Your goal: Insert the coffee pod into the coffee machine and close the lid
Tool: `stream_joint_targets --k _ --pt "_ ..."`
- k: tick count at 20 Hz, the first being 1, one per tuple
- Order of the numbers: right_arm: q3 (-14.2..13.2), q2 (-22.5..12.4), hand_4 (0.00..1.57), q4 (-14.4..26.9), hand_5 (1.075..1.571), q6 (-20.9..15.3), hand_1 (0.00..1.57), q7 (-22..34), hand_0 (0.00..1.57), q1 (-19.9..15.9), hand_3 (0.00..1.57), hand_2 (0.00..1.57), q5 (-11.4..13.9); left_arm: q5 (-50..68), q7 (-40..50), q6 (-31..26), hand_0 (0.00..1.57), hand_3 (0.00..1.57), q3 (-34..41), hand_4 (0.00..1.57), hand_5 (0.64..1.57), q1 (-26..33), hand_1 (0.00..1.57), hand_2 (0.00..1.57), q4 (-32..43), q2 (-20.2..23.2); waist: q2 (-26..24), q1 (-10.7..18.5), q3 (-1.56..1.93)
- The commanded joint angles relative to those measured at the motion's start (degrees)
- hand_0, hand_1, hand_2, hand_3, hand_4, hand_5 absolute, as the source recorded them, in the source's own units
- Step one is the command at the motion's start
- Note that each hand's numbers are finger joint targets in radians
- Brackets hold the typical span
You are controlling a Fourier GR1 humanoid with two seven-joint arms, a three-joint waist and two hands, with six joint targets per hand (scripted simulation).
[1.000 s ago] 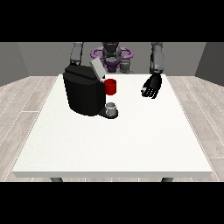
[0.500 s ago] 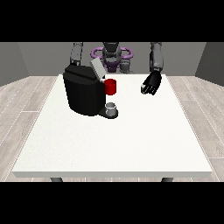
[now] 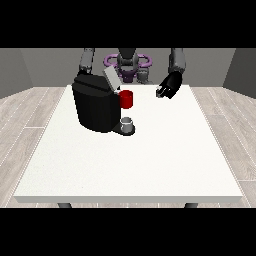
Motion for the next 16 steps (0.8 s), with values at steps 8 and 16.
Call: stream_joint_targets --k 8,16 --pt "0.6 1.8 0.0 -1.7 1.571 1.6 0.0 -2.2 0.0 1.1 0.0 0.0 -1.8 1.1 8.8 -8.0 1.42 1.33 1.9 0.53 1.571 -9.2 1.42 1.4 -2.4 -3.4 -2.3 -3.1 0.02" --pt "-3.2 -2.1 0.0 -1.2 1.571 1.4 0.0 -1.7 0.0 -4.4 0.0 0.0 -2.2 4.6 11.7 -13.6 0.96 1.36 6.7 0.52 1.571 -20.2 0.96 1.16 -3.3 -1.7 1.6 -3.7 0.03"
